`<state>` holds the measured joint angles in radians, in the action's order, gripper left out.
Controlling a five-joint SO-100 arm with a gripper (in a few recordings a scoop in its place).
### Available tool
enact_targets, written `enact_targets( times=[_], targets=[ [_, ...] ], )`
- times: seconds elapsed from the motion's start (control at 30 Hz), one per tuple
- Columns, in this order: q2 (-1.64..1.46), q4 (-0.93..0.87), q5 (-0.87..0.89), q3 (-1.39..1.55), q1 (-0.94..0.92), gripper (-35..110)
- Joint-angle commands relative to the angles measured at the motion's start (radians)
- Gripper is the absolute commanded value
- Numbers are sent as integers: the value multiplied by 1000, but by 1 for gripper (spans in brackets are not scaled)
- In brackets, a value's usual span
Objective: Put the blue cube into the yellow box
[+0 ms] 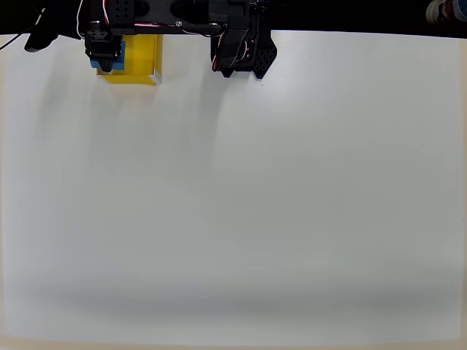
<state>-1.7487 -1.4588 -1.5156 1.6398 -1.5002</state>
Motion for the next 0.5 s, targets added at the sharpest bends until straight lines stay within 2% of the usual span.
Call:
enact_targets(
  times=[0.0,0.33,0.47],
  targets=[
    [-140,32,-20,15,-44,10],
    [-109,209,-14,153,-94,10],
    [-104,227,-12,178,-104,10]
  ],
)
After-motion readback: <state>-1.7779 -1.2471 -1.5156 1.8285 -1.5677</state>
